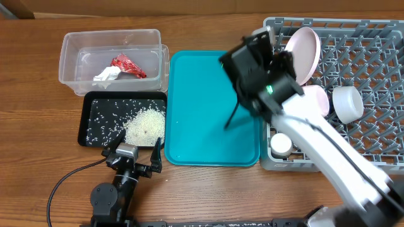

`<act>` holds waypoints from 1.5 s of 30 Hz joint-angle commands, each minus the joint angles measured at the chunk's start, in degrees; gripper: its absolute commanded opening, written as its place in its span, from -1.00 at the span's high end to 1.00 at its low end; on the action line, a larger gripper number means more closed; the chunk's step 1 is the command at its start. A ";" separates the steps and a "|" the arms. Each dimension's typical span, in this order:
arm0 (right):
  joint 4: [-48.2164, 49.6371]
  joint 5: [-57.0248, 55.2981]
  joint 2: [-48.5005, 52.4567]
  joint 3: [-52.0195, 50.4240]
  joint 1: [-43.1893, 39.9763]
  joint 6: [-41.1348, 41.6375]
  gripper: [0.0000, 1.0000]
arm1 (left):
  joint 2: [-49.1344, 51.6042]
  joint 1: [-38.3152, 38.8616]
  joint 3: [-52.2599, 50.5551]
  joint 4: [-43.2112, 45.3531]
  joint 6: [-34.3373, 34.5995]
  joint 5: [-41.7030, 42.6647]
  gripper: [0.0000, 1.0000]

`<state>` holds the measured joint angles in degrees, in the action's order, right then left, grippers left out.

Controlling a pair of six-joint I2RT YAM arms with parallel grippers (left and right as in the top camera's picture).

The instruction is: Sort waste into correct bins and load items into the dishwasher

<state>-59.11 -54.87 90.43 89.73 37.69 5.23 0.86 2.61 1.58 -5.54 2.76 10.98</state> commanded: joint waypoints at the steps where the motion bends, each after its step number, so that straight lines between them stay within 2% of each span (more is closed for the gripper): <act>1: -1.27 15.02 -9.53 2.10 4.57 3.41 -0.34 | -0.61 -0.35 -0.35 0.22 -0.87 0.66 -0.99; 3: -1.22 23.04 -14.25 2.12 7.04 3.76 -0.60 | -0.61 -0.35 -0.37 0.22 -0.87 0.66 -1.00; 5: -0.94 30.58 -18.21 2.10 8.57 3.76 -1.00 | -0.61 -0.35 -0.37 0.22 -0.87 0.66 -1.00; 11: -1.33 45.20 -27.56 2.10 9.22 3.76 -1.00 | -0.61 -0.35 -0.35 0.22 -0.87 0.66 -1.00; 15: -4.83 46.77 -29.97 2.10 9.22 3.76 -1.00 | -0.61 -0.35 -0.37 0.22 -0.87 0.66 -0.99; 19: -9.70 44.02 -31.04 2.12 9.11 3.26 -1.00 | -0.61 -0.35 -0.37 0.22 -0.87 0.66 -1.00; 24: -10.93 36.00 -34.01 2.12 9.11 -0.85 -1.00 | -0.61 -0.35 -0.37 0.22 -0.87 0.66 -1.00; 28: -10.95 33.86 -37.27 2.10 8.79 -0.98 -1.00 | -0.61 -0.35 -0.37 0.22 -0.87 0.63 -1.00; 31: -7.89 34.99 -40.89 0.87 3.91 -0.55 -1.00 | -0.61 -0.35 -0.37 0.22 -0.87 0.63 -1.00; 36: -0.74 41.27 -45.70 -5.20 -9.27 -0.57 -1.00 | -0.61 -0.35 -0.37 0.22 -0.87 0.66 -1.00; 40: 5.05 44.54 -50.31 -14.49 -17.55 -0.57 -1.00 | -0.61 -0.35 -0.37 0.22 -0.87 0.66 -1.00; 45: 14.32 48.04 -57.59 -31.10 -22.21 -0.55 -1.00 | -0.61 -0.35 -0.37 0.22 -0.87 0.66 -1.00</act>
<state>-47.31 -10.68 36.53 65.89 17.30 4.89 0.86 2.61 1.56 -5.52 2.76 10.96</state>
